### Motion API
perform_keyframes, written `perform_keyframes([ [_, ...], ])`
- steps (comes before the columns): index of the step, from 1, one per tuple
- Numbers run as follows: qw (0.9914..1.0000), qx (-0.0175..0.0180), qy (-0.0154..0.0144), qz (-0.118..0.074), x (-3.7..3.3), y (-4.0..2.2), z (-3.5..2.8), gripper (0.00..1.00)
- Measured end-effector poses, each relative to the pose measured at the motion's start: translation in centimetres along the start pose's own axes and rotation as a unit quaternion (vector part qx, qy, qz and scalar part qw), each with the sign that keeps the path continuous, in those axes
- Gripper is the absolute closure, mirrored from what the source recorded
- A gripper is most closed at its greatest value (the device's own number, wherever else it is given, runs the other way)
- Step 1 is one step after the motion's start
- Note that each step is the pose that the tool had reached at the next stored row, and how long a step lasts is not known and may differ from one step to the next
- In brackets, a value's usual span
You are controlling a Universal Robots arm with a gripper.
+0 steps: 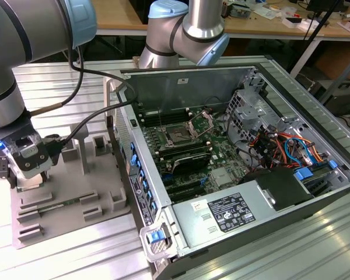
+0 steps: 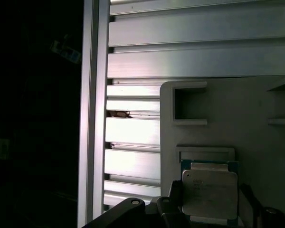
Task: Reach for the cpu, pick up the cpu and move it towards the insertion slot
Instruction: 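Pick up the cpu and move it towards the insertion slot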
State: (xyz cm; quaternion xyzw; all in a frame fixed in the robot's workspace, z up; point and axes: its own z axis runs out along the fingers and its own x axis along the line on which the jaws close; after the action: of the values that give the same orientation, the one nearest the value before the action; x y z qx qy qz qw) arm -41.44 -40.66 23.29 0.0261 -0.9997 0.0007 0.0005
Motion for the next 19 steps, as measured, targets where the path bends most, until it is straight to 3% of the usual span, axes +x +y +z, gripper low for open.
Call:
perform_keyframes([
  [19,0.99996,-0.0088,-0.0005,0.000,-0.03,0.00,-0.47,0.46],
])
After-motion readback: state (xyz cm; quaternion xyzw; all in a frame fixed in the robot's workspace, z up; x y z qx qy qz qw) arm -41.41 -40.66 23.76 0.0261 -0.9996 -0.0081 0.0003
